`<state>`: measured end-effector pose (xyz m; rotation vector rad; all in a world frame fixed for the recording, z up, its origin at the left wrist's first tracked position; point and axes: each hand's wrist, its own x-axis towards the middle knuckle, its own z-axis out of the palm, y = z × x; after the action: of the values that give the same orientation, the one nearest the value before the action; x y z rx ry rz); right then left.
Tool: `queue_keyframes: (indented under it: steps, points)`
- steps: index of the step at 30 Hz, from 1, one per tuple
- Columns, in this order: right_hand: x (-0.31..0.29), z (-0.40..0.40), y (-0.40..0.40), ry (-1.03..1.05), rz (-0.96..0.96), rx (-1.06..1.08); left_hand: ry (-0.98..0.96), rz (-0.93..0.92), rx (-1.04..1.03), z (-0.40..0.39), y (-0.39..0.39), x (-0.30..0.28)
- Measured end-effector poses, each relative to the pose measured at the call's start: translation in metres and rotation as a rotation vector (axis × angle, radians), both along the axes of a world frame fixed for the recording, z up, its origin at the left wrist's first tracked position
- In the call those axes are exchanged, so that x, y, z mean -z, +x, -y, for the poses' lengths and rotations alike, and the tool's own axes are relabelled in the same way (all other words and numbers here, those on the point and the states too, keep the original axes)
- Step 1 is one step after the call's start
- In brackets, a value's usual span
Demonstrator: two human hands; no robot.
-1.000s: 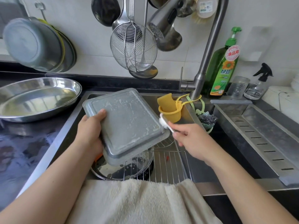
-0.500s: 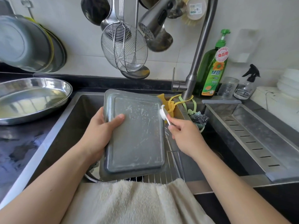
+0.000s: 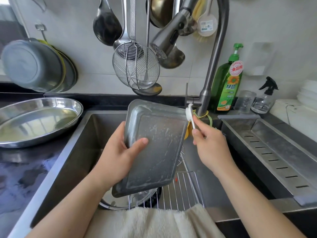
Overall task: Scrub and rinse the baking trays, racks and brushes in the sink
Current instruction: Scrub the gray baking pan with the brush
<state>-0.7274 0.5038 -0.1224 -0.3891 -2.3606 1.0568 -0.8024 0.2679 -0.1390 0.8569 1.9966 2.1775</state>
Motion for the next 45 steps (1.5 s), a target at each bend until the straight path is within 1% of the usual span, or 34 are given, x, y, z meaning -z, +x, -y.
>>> queue_keyframes:
  steps: [3,5,7,10,11,14,16,18,20,22,24,26,29,31,32,35,38,40,41,43,44,45]
  points:
    - [-0.003,0.02,0.004,0.016,-0.003,-0.109,-0.108,-0.081,-0.003,0.0,0.0,0.003]
    - [-0.002,0.024,0.003,0.07,0.016,-0.12,-0.137,-0.107,-0.014,0.001,-0.001,0.005]
    - [-0.002,0.013,0.002,0.123,0.051,-0.05,-0.125,-0.11,-0.02,0.0,-0.002,0.005]
    - [-0.003,-0.001,0.004,0.098,0.083,0.073,-0.077,-0.098,-0.028,0.0,-0.002,0.004]
    - [-0.004,0.002,0.005,0.07,0.07,0.059,-0.07,-0.095,-0.024,0.0,-0.002,0.004]
    - [-0.006,0.03,0.007,0.013,0.025,-0.126,-0.098,-0.104,-0.015,-0.001,-0.004,0.007]
    - [-0.004,0.037,0.006,0.087,0.008,-0.153,-0.118,-0.114,-0.01,-0.001,-0.004,0.009]
    - [-0.002,0.023,0.004,0.111,0.016,-0.081,-0.098,-0.106,-0.029,-0.002,-0.002,0.008]
    - [0.001,0.002,0.005,0.117,0.052,0.019,-0.03,-0.06,-0.026,-0.002,-0.002,0.006]
    - [0.003,-0.006,0.005,0.155,0.069,0.058,0.002,-0.03,-0.005,-0.001,-0.003,0.004]
    - [0.002,0.004,0.003,0.126,0.033,0.007,-0.026,-0.049,0.014,0.0,-0.006,0.006]
    - [0.0,0.027,0.002,0.143,-0.042,-0.103,-0.092,-0.087,0.021,-0.001,-0.008,0.009]
    - [-0.005,0.061,0.006,0.272,-0.155,-0.254,-0.174,-0.122,0.059,-0.002,-0.006,0.011]
    - [-0.011,0.066,0.006,0.386,-0.161,-0.292,-0.216,-0.157,0.04,-0.002,-0.006,0.012]
    - [-0.015,0.063,0.003,0.446,-0.143,-0.276,-0.224,-0.155,0.031,-0.002,-0.007,0.012]
    - [-0.033,0.051,-0.01,0.601,-0.072,-0.21,-0.226,-0.099,0.027,0.001,-0.009,0.008]
    - [-0.039,0.064,-0.005,0.728,0.052,-0.339,-0.121,0.012,0.062,0.005,-0.01,0.004]
    - [-0.038,0.076,0.001,0.767,0.142,-0.404,-0.066,0.071,0.081,0.008,-0.009,0.001]
    - [-0.041,0.076,-0.002,0.775,0.143,-0.381,-0.049,0.101,0.088,0.009,-0.009,-0.001]
    - [-0.049,0.073,-0.018,0.735,0.05,-0.302,-0.027,0.146,0.081,0.01,-0.01,-0.004]
    - [-0.051,0.076,-0.023,0.725,0.023,-0.287,-0.021,0.159,0.07,0.011,-0.009,-0.007]
    - [-0.051,0.083,-0.024,0.714,0.037,-0.306,-0.015,0.173,0.057,0.013,-0.009,-0.009]
